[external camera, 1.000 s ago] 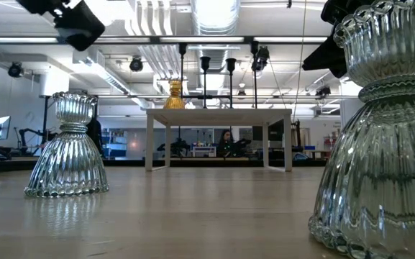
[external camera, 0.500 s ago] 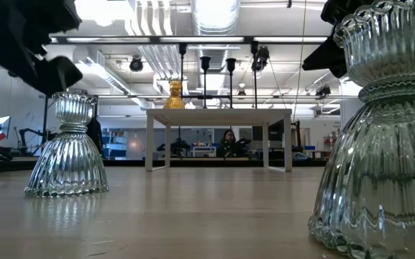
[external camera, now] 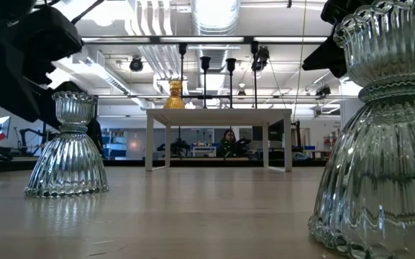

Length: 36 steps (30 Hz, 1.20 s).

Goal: Pick & Place candle stick holders
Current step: Put the left green glass candle holder on the shelf

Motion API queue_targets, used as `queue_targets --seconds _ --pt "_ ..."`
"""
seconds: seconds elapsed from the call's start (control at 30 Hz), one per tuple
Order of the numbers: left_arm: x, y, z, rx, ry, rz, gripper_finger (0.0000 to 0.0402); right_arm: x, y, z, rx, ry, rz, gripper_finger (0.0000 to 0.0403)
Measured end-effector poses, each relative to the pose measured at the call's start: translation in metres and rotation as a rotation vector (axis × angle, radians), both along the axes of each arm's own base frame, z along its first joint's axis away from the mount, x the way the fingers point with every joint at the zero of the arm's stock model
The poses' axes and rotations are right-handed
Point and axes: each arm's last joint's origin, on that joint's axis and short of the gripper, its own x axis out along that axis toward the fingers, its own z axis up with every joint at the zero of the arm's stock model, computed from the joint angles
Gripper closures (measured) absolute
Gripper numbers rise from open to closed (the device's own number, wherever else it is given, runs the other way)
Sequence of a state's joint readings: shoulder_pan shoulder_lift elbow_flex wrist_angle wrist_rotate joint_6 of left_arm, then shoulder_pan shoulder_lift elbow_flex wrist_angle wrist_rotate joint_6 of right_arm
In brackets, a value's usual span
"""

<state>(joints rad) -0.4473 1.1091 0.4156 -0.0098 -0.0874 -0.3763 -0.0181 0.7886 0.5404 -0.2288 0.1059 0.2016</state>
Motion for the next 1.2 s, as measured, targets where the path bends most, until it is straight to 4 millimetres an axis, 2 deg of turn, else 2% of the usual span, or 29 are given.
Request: queue_targets --seconds 0.2,1.2 --pt "0.011 -0.006 -0.003 0.057 -0.092 -0.098 0.0156 0.000 0.000 0.000 0.000 0.000 0.000 0.0335" --pt "0.038 -0.020 -0.028 0.050 -0.189 -0.144 0.0157 0.000 0.000 0.000 0.000 0.000 0.000 0.0335"
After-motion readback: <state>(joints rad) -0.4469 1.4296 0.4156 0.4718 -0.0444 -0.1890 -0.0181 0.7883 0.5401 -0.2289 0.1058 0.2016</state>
